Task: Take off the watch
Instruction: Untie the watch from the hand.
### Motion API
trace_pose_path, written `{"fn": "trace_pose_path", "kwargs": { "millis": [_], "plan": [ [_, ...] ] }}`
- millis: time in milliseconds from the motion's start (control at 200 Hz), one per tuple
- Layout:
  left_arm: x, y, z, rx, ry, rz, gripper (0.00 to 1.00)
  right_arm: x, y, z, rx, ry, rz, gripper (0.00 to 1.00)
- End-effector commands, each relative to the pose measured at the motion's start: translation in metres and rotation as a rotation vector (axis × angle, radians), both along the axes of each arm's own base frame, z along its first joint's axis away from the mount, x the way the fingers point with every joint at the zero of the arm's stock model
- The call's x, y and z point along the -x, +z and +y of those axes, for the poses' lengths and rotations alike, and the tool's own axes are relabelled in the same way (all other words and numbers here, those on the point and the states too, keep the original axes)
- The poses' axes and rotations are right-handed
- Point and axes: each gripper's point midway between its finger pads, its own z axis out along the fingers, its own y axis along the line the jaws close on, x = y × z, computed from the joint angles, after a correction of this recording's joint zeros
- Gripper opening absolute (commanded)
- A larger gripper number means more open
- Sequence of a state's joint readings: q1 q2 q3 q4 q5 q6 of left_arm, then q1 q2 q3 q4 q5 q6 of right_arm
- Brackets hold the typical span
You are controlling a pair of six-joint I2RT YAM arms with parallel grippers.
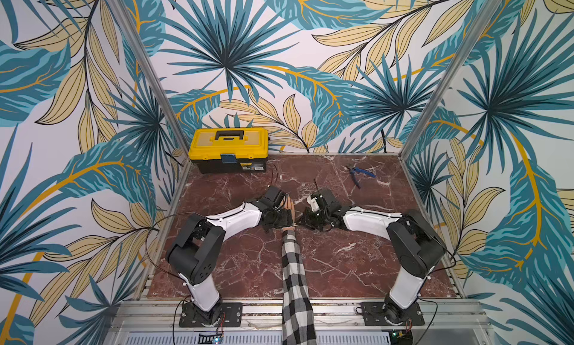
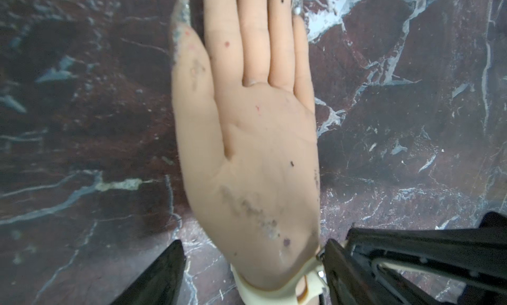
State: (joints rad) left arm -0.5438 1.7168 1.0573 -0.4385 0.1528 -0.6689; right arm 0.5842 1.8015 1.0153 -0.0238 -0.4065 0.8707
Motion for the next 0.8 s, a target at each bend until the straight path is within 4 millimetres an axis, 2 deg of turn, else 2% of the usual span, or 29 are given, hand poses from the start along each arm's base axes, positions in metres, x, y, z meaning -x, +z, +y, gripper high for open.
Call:
{"fn": "trace_pose_path", "kwargs": {
  "millis": [0,230,345,491,636,796],
  "plan": [
    [0.002,0.006,0.013,-0.023,0.01,-0.017,0.8,0.003,-0.007,-0.001,0.025,0.009,0.012,0.0],
    [0.007,0.0,0.017,-0.028,0.012,0.001,0.8,0.0,-0.001,0.003,0.009,0.018,0.006,0.0],
    [0.008,-0.001,0.017,-0.03,0.011,0.0,0.8,-0.001,0.009,0.006,-0.011,0.028,-0.004,0.13],
    [0.006,0.002,0.018,-0.028,0.016,-0.007,0.8,-0.005,0.03,0.008,-0.025,0.032,-0.039,0.18],
    [0.007,0.003,0.021,-0.029,0.019,-0.011,0.8,-0.005,0.048,0.005,-0.032,0.032,-0.07,0.3],
    [0.01,0.002,0.029,-0.035,0.035,-0.01,0.8,0.0,0.055,-0.004,-0.03,0.012,-0.083,0.35]
  ]
}}
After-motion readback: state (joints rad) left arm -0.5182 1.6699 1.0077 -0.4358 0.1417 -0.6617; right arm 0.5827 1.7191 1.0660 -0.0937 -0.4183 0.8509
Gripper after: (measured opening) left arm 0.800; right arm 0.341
